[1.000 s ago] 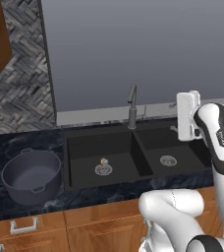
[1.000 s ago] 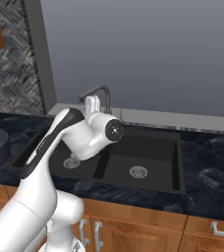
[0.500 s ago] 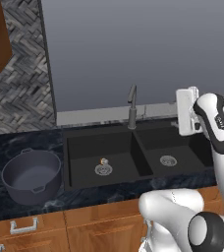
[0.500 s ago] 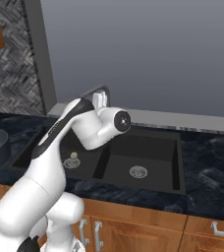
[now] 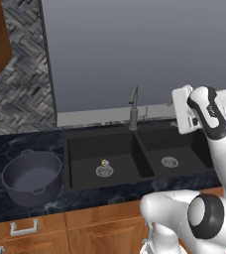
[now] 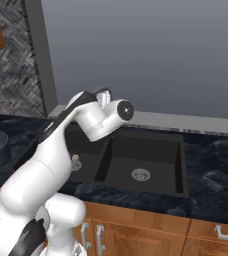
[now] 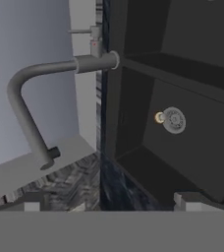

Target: Dump the mushroom from the pot into the sink. Then turn on the water and wash the mushroom. Then turn off the water and put the mushroom back in the pot.

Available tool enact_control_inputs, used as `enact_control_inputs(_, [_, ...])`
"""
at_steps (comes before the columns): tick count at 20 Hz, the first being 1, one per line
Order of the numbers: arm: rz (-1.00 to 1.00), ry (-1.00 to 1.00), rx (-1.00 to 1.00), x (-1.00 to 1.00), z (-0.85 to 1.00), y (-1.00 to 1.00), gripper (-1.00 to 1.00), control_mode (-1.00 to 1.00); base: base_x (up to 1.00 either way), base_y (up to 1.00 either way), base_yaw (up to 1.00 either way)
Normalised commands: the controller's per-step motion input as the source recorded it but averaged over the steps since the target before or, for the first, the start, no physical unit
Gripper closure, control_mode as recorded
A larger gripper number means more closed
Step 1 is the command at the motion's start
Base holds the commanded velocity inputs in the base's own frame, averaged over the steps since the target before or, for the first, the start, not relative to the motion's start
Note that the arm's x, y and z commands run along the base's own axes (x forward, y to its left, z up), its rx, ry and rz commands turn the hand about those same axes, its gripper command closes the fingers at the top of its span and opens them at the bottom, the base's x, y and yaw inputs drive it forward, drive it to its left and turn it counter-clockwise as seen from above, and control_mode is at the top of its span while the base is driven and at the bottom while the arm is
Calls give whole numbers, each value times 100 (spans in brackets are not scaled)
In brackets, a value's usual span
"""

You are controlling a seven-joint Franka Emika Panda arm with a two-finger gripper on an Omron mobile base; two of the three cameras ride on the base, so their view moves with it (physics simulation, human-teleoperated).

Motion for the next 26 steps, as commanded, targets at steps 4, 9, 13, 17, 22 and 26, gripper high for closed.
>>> enact_control_inputs(4, [0,14,-6,22,-31,-1,-100,-100,0,0,0])
enact_control_inputs(9, [0,12,-4,24,-20,0,-100,-100,0,0,0])
enact_control_inputs(13, [0,3,0,23,-16,-4,-100,-100,0,0,0])
enact_control_inputs(17, [0,0,0,19,-23,-11,-100,-100,0,0,0])
enact_control_inputs(22, [0,0,-2,18,-26,-4,-100,-100,0,0,0])
enact_control_inputs(26, [0,0,-6,22,-12,0,-100,-100,0,0,0])
